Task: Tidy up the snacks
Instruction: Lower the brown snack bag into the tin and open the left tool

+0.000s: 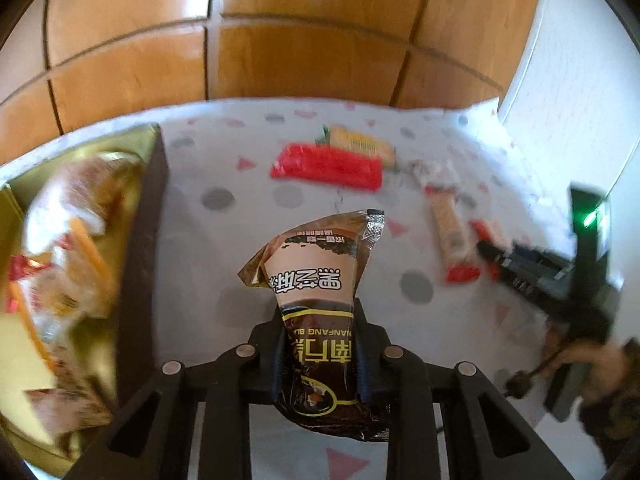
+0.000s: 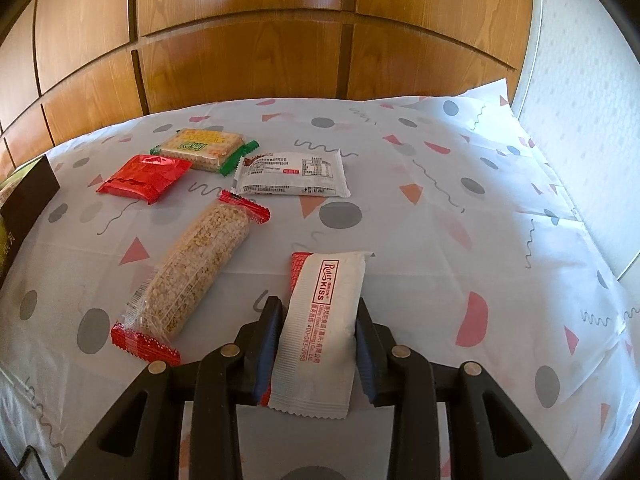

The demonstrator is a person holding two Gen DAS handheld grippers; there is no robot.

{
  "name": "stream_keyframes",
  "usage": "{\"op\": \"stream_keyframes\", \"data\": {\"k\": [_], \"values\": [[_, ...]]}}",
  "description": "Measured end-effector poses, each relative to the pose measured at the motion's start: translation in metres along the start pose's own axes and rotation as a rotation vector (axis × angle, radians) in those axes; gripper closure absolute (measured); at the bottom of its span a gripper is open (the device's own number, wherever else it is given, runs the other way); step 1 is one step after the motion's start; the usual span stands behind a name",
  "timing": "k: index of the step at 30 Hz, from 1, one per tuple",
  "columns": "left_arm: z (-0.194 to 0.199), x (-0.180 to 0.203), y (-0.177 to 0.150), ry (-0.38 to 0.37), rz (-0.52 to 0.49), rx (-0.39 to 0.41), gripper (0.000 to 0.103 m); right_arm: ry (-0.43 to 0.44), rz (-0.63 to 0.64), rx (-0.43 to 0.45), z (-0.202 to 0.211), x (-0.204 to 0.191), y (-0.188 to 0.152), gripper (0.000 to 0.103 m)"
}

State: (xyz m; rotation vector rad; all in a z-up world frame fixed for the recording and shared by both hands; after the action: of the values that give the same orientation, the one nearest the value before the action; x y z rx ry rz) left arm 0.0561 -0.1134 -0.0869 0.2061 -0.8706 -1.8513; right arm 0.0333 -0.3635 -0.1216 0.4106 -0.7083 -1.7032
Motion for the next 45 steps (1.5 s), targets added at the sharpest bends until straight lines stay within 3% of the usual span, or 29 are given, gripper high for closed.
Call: {"op": "stream_keyframes", "data": {"k": [6,9,14,18,21,24,29,37,45], "values": [[0.063,-0.050,0.037,0.030,0.114,0.138,0.076,0.005,-0.005,0.002,0.000,0.000,0.000,0.068],[0.088,-0.101,0.048,0.128,0.197,0.182,0.076,0.006,-0.005,0.003,0.000,0.001,0.000,0.068],[0.104,-0.191,0.051,0.270,0.343,0.161,0.076,0.007,-0.006,0.006,0.000,0.001,0.000,0.068],[0.098,-0.236,0.054,0.400,0.350,0.113,0.076,0.006,-0.004,0.007,0.000,0.001,0.000,0.068],[0.085,-0.253,0.059,0.403,0.357,0.081,0.076,0.007,-0.004,0.007,0.000,0.001,0.000,0.068],[0.065,-0.259,0.064,0.419,0.330,0.052,0.075,0.007,-0.004,0.007,0.000,0.001,0.000,0.068],[0.040,-0.262,0.071,0.406,0.348,0.033,0.064,0.008,-0.004,0.008,0.000,0.001,0.001,0.068],[0.069,-0.229,0.064,0.494,0.349,0.124,0.063,0.009,-0.004,0.008,0.001,0.001,0.001,0.068],[0.093,-0.181,0.037,0.476,0.323,0.176,0.057,0.007,-0.004,0.009,0.001,0.001,0.001,0.068]]}}
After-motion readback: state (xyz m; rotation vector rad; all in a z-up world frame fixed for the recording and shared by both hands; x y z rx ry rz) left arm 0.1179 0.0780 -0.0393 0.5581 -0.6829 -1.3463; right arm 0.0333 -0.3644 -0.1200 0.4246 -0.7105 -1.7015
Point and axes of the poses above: each gripper's, at about its wrist camera, not at the fingertips, and z roughly against the way its jaws point, x to its right, y to its top, the point moved 6 cm from there along -z, roughly the way its jaws point, and after that the axes turned 4 degrees about -y, right-handed, at the moved point
